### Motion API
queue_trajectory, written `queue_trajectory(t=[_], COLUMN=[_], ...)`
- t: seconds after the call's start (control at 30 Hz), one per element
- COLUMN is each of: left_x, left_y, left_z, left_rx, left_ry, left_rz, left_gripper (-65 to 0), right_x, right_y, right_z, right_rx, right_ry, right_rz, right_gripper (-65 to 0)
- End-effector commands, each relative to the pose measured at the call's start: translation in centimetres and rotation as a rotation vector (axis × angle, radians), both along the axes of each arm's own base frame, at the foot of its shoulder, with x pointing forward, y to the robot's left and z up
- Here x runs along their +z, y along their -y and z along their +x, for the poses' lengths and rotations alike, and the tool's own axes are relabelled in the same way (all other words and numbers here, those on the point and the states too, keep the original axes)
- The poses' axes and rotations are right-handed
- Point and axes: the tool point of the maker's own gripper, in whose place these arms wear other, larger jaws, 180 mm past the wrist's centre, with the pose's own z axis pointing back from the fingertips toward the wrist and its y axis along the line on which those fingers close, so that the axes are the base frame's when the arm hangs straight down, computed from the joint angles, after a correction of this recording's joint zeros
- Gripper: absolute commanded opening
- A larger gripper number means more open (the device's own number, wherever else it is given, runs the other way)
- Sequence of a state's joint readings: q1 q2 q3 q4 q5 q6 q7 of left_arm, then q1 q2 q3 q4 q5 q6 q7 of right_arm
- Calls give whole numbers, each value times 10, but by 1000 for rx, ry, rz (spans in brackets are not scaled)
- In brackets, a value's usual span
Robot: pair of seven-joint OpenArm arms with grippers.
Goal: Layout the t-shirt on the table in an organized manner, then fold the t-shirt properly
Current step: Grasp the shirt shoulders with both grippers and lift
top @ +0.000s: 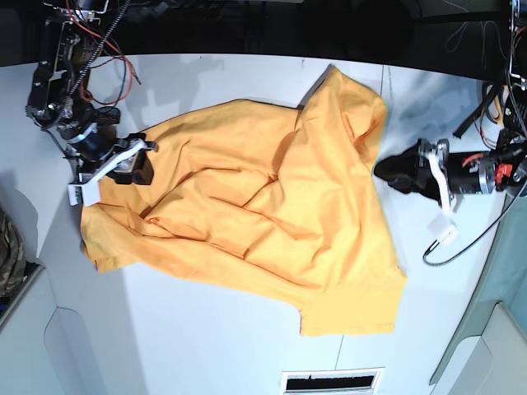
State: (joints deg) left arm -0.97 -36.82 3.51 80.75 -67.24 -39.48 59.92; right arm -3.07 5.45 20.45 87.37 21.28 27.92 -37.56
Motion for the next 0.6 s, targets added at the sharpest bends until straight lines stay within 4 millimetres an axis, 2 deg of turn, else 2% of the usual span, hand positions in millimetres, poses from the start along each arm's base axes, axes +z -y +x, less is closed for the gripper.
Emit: queue_trajectory(t=[0.0,0.1,0.2,0.27,0.37,0.57], left_x=[15,12,2,-9,-21,-34], left_y=[0,11,21,30,45,64], left_z=[2,-23,-44,-57,-70,-66], left_rx=[-8,-19,-15,-10,3,20], left_ry=[51,34,-4,-38,-62,-21], left_rz=[-14,-48,-72,-88,-111,-91], left_gripper=[-293,-293,-293,-293,-293,-293], right_x=[15,17,11,1,-15,-29], right_y=[20,62,96,111,116,90], right_z=[9,3,-4,-9,-13,-11], right_rx=[-35,-125,-182,-210,-224,-210], right_ry=[54,50,30,11,-12,-29], right_rz=[-11,-28,-45,-35,16,132], right_gripper=[-353,-273,-272,-272,-272,-272])
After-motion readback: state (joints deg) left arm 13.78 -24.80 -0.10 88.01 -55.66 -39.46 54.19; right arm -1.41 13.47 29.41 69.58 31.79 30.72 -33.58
